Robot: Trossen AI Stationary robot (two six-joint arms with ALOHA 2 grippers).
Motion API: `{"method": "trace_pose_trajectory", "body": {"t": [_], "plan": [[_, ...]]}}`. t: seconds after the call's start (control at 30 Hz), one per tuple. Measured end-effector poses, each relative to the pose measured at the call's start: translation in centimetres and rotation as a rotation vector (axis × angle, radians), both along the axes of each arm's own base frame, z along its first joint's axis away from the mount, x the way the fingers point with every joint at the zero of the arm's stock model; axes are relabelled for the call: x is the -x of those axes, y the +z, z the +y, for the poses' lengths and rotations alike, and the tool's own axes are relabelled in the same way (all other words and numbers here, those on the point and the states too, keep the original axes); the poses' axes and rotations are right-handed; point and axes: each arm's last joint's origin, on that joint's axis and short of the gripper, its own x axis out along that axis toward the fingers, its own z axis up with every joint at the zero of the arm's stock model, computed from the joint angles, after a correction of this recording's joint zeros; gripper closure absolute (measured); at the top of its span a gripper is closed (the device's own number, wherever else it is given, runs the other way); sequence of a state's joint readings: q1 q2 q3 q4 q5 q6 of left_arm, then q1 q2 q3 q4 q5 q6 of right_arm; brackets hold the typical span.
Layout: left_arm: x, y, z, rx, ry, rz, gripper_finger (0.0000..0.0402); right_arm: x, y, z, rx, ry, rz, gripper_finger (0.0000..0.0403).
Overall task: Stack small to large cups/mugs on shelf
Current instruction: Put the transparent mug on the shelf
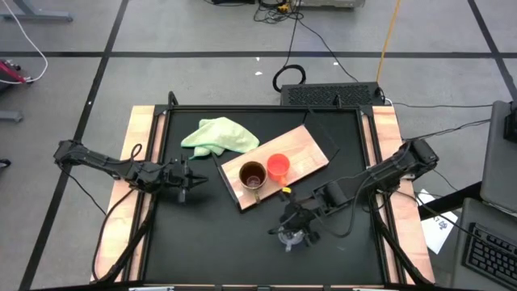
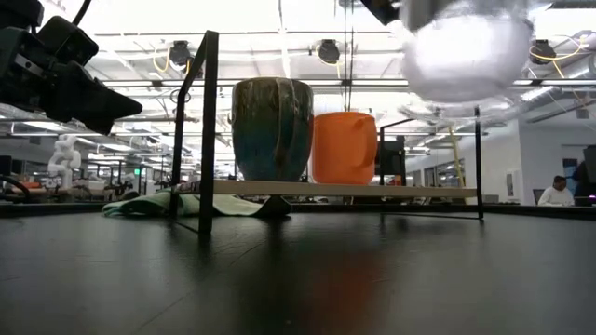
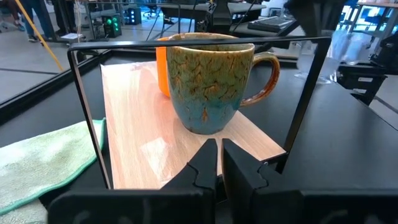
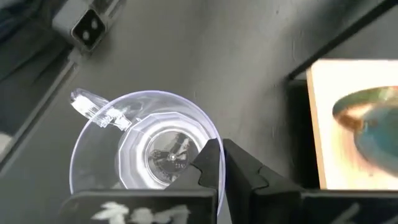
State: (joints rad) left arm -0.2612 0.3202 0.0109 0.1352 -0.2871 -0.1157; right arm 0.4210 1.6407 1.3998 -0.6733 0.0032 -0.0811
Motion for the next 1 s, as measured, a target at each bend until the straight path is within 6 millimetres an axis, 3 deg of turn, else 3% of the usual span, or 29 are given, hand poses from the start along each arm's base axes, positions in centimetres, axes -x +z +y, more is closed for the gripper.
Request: {"method": "trace_pose_trajectory", "body": {"t": [0.53,1.0], "plan": [[0.0,0.3,0.0,0.026,0.004,-0.027,0.0376,2.6,-5.4,-1.1,0.119,0.051,0.221,0.0403],[-0.1,0.5,0.0,0.038,0.005,-0.051,0.0376,2.9,-7.4,-1.1,0.05,0.086,0.192,0.0403]]}}
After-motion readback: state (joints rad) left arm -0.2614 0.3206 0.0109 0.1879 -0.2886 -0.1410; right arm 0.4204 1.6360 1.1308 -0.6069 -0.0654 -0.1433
